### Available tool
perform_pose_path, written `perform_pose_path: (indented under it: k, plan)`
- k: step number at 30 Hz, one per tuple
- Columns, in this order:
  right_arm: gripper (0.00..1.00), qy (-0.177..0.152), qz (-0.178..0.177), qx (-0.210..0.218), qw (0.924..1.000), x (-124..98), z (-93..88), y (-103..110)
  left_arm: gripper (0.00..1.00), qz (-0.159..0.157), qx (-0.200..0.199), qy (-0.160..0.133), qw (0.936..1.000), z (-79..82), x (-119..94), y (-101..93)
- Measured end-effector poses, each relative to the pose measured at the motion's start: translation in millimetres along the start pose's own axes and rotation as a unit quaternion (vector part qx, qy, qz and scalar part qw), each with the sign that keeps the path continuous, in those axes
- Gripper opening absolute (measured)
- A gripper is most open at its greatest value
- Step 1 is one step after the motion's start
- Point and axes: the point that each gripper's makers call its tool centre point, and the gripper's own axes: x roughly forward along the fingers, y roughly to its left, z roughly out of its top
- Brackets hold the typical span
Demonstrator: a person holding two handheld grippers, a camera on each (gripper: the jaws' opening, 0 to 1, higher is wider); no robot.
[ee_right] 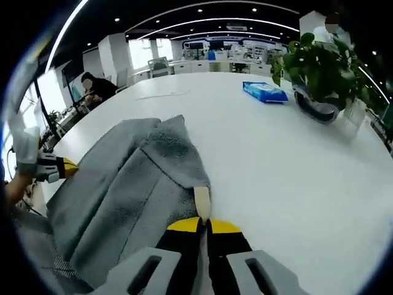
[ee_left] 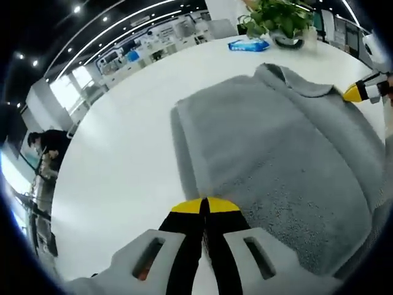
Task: Open the folded towel by lifting each exposed corner and separating the folded layers until the towel lies flat within the target outline without major curled edges
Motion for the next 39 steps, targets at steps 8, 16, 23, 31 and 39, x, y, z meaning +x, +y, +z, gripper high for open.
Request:
perform_pose_path:
  k: [8, 16, 23, 31, 39]
  plan:
    - [0.00, 0.020, -0.013, 0.011, 0.9997, 0, -11.1, -9, 0.00, 0.013, -0.013, 0.019, 0.9997, -10.0, -5, 8.3]
    - [0.04, -0.066, 0.030, -0.002, 0.9974, -7, 27.1, 11, 0.00, 0.011, -0.013, 0.020, 0.9997, -11.2, -5, 6.9]
    - [0.07, -0.109, 0.070, -0.105, 0.9860, -2, 60.7, 43, 0.00, 0.013, 0.005, 0.023, 0.9996, -10.4, -4, 5.9]
    - [0.08, -0.076, 0.104, -0.198, 0.9717, 38, 76.5, 72, 0.00, -0.001, -0.012, 0.023, 0.9997, -10.5, -4, 3.6]
    - [0.08, -0.061, 0.114, -0.239, 0.9624, 73, 72.5, 95, 0.00, 0.006, 0.016, 0.025, 0.9996, -9.8, -4, 1.2]
